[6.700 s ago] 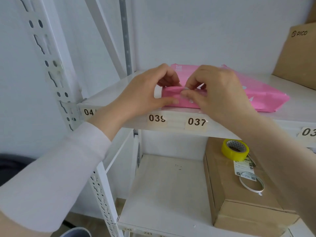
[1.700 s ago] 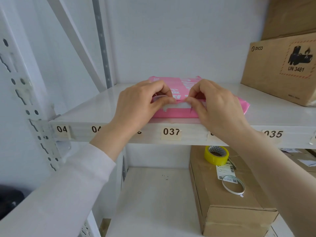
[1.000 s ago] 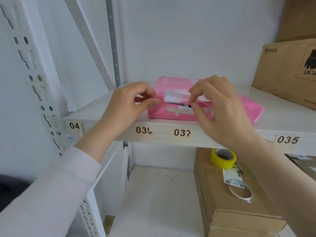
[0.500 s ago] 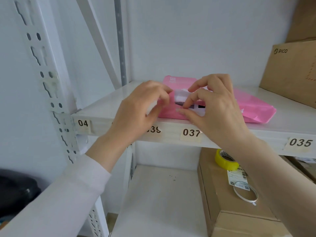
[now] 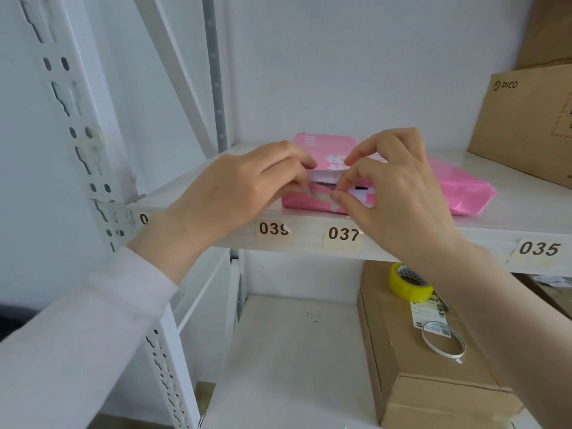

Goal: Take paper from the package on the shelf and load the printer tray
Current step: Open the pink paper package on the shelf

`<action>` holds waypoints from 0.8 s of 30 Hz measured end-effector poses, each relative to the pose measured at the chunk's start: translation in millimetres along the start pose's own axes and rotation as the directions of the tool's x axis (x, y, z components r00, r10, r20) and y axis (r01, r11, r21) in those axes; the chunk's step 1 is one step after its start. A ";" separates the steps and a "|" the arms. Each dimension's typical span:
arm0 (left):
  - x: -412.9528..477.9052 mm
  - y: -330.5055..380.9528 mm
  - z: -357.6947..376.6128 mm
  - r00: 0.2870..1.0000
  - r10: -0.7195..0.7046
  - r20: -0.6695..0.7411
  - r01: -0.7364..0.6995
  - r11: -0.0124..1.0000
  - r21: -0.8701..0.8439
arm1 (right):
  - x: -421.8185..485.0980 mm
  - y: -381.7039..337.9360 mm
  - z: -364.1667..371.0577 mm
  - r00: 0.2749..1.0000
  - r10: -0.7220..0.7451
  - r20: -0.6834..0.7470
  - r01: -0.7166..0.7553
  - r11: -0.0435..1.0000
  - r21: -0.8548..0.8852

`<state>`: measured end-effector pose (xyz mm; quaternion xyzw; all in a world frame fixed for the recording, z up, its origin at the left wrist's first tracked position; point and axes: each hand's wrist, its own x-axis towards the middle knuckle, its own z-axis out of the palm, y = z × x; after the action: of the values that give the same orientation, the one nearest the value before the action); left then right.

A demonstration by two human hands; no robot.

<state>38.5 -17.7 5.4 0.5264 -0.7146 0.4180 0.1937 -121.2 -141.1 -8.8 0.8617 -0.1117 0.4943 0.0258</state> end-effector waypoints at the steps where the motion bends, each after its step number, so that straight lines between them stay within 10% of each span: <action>1: -0.5 -2.3 -0.5 0.999 0.031 0.022 -0.031 1.000 0.000 | -0.3 -0.4 0.1 1.000 -0.010 -0.006 0.010 1.000 -0.011; 15: -0.3 21.9 11.4 0.994 -0.091 -0.057 0.100 0.977 0.186 | -3.6 0.5 -0.2 0.998 -0.060 -0.018 0.061 0.998 0.028; 24: -26.0 16.3 11.3 0.940 -0.328 -0.093 0.301 0.926 -0.230 | -7.0 -3.5 3.2 0.996 -0.075 -0.039 0.072 0.995 -0.074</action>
<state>35.1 -9.9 -26.1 0.5822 -0.6471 0.3362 0.3596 -121.1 -137.0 -16.3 0.8532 -0.0972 0.5065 0.0774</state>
